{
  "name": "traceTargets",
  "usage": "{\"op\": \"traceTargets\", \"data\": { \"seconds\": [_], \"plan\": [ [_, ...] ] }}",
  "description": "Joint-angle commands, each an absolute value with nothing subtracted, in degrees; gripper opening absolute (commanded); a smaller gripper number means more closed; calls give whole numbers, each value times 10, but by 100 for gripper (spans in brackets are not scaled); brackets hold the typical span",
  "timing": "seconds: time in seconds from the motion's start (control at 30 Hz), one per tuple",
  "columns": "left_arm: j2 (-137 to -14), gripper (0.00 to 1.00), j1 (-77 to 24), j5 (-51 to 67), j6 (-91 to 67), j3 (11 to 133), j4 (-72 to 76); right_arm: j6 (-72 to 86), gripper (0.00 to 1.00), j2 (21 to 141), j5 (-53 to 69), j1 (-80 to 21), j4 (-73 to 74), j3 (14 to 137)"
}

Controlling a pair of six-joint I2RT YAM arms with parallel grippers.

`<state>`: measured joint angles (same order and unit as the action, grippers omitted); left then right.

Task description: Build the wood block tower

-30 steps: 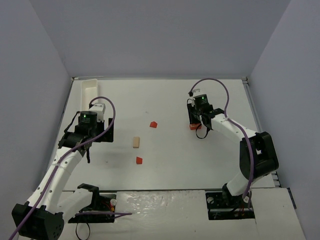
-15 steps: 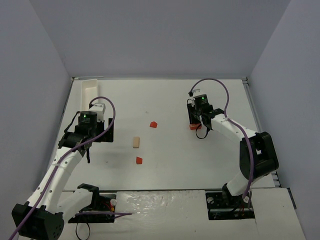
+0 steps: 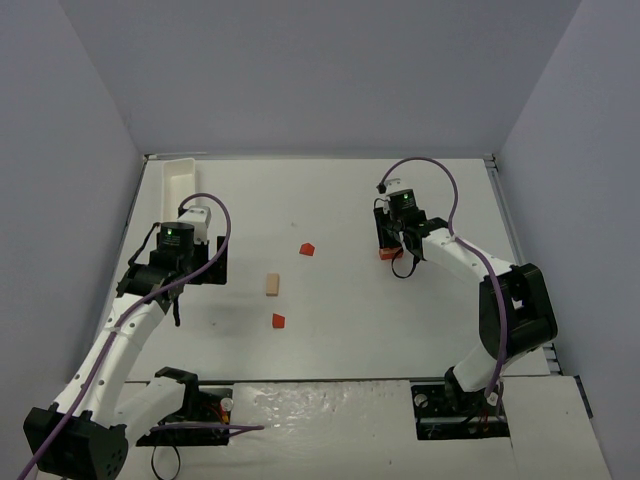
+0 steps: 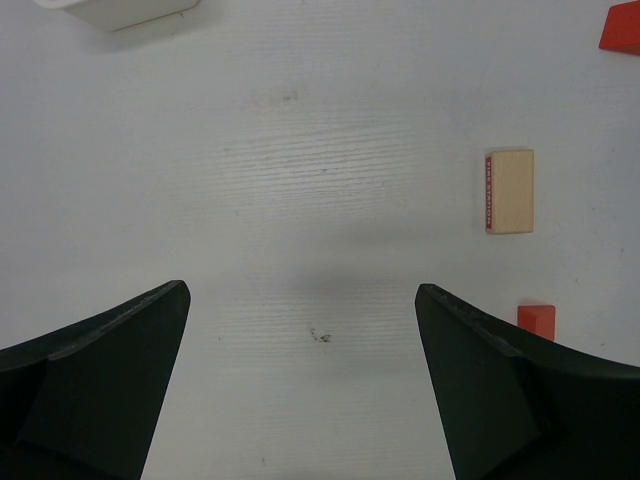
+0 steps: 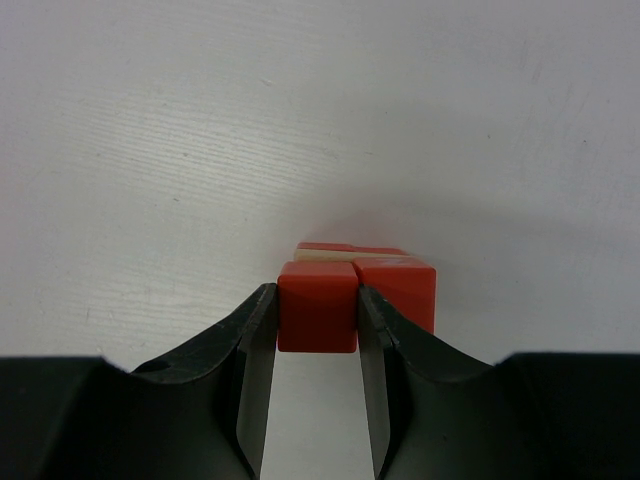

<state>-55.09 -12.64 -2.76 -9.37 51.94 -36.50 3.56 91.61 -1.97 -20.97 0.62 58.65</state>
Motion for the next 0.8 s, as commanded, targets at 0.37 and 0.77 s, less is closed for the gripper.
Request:
{"op": "traceTargets", "data": {
  "seconds": [0.37,0.77],
  "plan": [
    [-555,95,-125,-22,-87,533,-337,37,37,897,-36,-206,-16,592],
    [-554,95,-125,-22,-88,533,-337,35,39,886,-27,-207,-17,594]
  ]
}}
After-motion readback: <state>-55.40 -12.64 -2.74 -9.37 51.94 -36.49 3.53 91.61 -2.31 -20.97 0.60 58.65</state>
